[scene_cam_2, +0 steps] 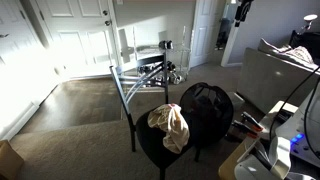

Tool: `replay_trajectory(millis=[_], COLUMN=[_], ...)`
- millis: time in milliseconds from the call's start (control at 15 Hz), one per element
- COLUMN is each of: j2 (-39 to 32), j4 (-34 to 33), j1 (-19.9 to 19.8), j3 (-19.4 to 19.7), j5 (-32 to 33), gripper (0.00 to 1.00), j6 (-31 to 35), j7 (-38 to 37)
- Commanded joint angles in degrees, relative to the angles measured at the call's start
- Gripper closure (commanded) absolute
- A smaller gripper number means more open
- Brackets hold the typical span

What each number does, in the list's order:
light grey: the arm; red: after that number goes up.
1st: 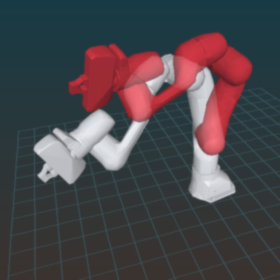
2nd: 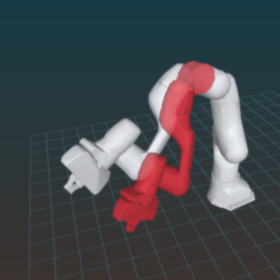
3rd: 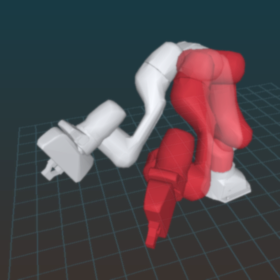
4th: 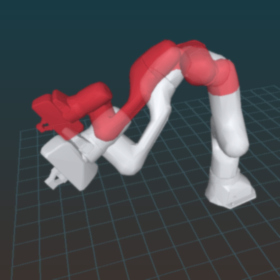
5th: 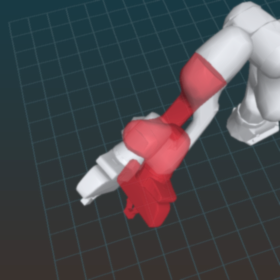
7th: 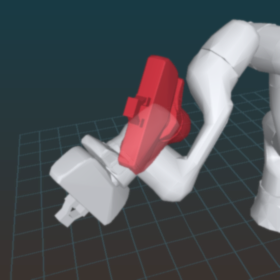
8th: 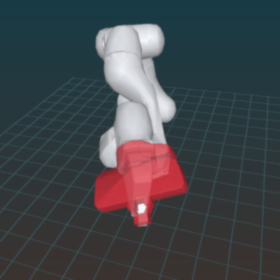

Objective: Put the peach t-shirt in the black laundry bag.

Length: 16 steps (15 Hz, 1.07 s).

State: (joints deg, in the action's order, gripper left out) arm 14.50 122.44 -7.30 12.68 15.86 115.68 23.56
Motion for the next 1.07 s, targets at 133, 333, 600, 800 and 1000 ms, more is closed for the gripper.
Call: replay_trajectory(millis=[133,333,600,800,1000], j2=[-0.05,-0.05,-0.69,-1.15,-2.66], j4=[-0.14,-0.14,-1.99,-3.29,-4.11], j1=[-0.39,-0.39,1.33,3.58,5.88], j3=[-0.36,-0.36,-2.41,-5.26,-8.19], j5=[-0.14,-0.14,-0.55,0.47,1.63], gripper=[0.0,0.0,0.0,0.0,0.0], j6=[-0.15,-0.15,-0.05,-0.06,1.78], j7=[0.12,0.12,-0.35,0.22,0.45])
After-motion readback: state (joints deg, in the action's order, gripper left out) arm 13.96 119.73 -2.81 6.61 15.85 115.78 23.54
